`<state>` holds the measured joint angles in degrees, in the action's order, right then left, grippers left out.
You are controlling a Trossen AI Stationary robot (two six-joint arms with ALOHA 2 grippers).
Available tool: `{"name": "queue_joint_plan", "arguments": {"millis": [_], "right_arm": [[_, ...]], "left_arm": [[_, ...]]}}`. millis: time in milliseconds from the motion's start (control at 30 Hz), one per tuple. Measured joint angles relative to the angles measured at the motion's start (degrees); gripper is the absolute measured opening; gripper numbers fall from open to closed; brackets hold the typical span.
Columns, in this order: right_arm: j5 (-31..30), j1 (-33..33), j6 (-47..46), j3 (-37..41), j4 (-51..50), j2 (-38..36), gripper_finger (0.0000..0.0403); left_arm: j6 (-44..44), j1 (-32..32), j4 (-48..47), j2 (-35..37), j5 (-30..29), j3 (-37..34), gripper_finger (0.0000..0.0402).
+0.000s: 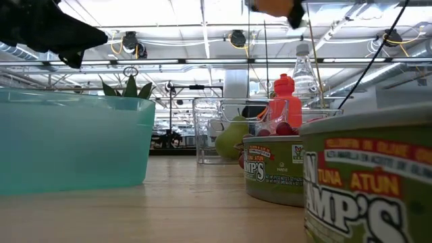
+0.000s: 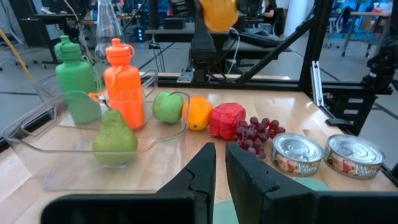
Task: Pick & Place Food Item
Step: Put the yellow mango into the bottom transparent bin
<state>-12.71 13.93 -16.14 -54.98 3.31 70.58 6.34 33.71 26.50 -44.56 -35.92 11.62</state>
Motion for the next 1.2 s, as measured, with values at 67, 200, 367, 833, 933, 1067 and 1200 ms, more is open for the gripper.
{"name": "queue_joint_plan", "arguments": {"millis": [67,200,367,833,933,1067,1200], "right_arm": [[1.01,-2.18,4.36,0.0,5.1,3.29,0.0218],[0.82,-8.01,7.84,0.07,9.3,9.17,0.0219],[0.83,-13.72,8.28,0.09,8.31,15.08,0.0222],[3.92,-17.49,6.47,0.11,9.0,26.11,0.0226],[3.95,-17.96,6.36,0.11,9.31,27.0,0.0227],[3.99,-18.12,5.69,0.11,9.27,27.18,0.024],[4.0,-18.1,5.68,0.11,8.3,27.18,0.0248]], "left_arm": [[-0.26,0.0,0.74,0.0,0.02,-0.02,0.0049],[-0.24,0.0,0.72,0.0,0.07,-0.02,0.0049],[-0.19,0.0,0.66,0.0,0.08,-0.02,0.0049],[-0.26,0.0,0.57,0.0,0.07,-0.02,0.0049],[-0.63,0.0,0.57,0.0,0.07,-0.02,0.0049],[-0.72,0.0,0.57,0.0,0.04,-0.02,0.0049],[-0.72,0.0,0.56,0.0,0.04,-0.02,0.0049]]}}
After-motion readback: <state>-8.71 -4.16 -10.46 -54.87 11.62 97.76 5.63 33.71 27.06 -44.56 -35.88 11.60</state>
